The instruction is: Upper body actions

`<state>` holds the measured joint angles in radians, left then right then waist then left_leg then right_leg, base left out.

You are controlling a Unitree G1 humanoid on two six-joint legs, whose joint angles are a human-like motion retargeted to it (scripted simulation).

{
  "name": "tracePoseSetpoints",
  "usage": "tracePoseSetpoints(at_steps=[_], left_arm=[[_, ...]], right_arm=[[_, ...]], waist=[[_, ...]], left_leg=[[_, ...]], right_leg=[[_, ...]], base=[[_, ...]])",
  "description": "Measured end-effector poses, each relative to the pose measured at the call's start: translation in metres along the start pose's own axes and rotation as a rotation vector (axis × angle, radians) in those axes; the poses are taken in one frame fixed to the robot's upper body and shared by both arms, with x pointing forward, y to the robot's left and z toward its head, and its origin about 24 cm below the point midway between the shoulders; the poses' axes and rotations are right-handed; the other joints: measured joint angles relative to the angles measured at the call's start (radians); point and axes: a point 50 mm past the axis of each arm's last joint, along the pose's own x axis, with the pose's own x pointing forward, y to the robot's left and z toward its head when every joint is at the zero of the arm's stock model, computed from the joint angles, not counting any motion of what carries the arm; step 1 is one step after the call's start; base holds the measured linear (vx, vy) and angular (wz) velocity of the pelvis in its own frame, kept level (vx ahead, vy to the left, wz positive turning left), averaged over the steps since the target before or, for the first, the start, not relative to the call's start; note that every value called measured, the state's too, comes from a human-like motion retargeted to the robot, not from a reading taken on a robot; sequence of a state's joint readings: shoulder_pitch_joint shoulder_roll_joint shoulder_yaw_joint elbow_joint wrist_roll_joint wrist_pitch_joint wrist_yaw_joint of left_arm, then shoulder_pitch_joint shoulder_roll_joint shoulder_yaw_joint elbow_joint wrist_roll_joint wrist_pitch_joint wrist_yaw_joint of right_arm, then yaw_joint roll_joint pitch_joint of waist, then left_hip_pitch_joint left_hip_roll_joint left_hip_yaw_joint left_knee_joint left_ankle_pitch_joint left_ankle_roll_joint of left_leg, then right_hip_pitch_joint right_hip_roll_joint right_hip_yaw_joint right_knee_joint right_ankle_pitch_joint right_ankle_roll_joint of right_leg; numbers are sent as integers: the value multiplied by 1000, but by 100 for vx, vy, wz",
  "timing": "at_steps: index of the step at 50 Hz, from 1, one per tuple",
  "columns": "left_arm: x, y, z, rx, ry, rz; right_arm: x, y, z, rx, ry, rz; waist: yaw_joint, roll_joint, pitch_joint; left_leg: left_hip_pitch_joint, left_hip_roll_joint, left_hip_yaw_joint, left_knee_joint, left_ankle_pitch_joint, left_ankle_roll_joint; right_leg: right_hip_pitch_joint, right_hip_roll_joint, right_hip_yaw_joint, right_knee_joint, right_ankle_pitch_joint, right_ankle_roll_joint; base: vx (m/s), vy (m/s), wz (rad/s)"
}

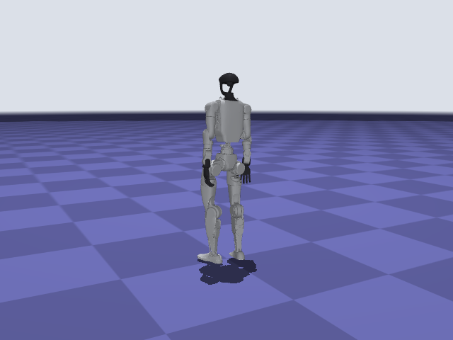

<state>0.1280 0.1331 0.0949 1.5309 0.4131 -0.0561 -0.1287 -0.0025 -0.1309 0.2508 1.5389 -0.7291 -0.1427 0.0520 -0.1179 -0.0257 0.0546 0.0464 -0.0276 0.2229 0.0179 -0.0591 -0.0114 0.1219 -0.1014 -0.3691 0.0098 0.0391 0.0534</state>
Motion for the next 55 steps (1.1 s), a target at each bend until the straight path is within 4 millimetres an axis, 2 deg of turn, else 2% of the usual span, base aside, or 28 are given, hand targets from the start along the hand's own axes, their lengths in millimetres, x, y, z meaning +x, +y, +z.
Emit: tracePoseSetpoints(at_steps=[7, 18, 25, 29, 34, 37, 41, 46, 49, 52, 55], left_arm=[[0, 0, 3, -1, -18, 5], [1, -5, 0, -70, -10, -10], [0, 3, 6, -44, -12, 6], [-2, 13, 21, -38, -51, 41], [-9, 39, 59, -93, -141, 81], [-19, 63, 91, -132, -230, 120], [-47, 106, 145, -147, -389, 213], [-104, 151, 218, -184, -632, 337], [-152, 173, 263, -237, -810, 398], [-197, 187, 296, -273, -976, 443], [-250, 195, 326, -315, -1166, 469]], right_arm=[[-1, -5, -6, 112, 15, -43], [-2, 12, -12, 324, 45, 27], [-2, 16, -14, 350, 62, 33], [-3, 12, -13, 376, 75, 48], [-2, -5, -1, 455, 46, 53], [-3, -28, 17, 513, -8, -1], [-8, -75, 61, 584, -162, -99], [-40, -147, 134, 657, -438, -169], [-78, -192, 184, 693, -647, -220], [-119, -226, 223, 702, -831, -254], [-171, -257, 257, 709, -1020, -284]], waist=[[1, -1, 5], [-14, 1, 7], [-17, 3, -4], [-12, 10, -20], [-5, 10, -43], [-1, 7, -59], [-3, 4, -73], [-4, 8, -90], [-4, 13, -108], [-2, 18, -132], [2, 22, -156]], left_leg=[[3, -1, 2, -1, -1, 3], [8, -1, 0, -4, -2, 5], [3, -1, 2, -1, -1, 3], [0, 2, 6, 0, -1, 3], [-2, 2, 5, 1, 0, 3], [2, 0, 4, 1, 2, 5], [12, 0, 5, 3, 3, 7], [21, 2, 11, 5, 3, 8], [19, 5, 13, 7, 3, 7], [12, 9, 14, 9, 1, 6], [-4, 11, 14, 13, -3, 4]], right_leg=[[2, 1, 2, 1, 0, 0], [5, 5, 2, -1, 0, 0], [10, 8, 3, -8, -2, -3], [2, 8, 6, -4, -1, -2], [1, 5, 2, -2, 1, -2], [5, 5, -1, -1, 2, -3], [15, 7, -2, 0, 3, -6], [22, 10, 1, 2, 5, -8], [20, 11, 4, 3, 6, -9], [12, 12, 5, 4, 6, -8], [-3, 11, 6, 5, 4, -7]], base=[[0, 0, 0], [0, 0, 0], [0, 0, 0], [-2, 4, -2], [0, 0, 0], [0, 0, 0], [-1, 1, -1], [-2, 4, -4], [-3, 6, -4], [0, 0, 0], [0, 0, 0]])
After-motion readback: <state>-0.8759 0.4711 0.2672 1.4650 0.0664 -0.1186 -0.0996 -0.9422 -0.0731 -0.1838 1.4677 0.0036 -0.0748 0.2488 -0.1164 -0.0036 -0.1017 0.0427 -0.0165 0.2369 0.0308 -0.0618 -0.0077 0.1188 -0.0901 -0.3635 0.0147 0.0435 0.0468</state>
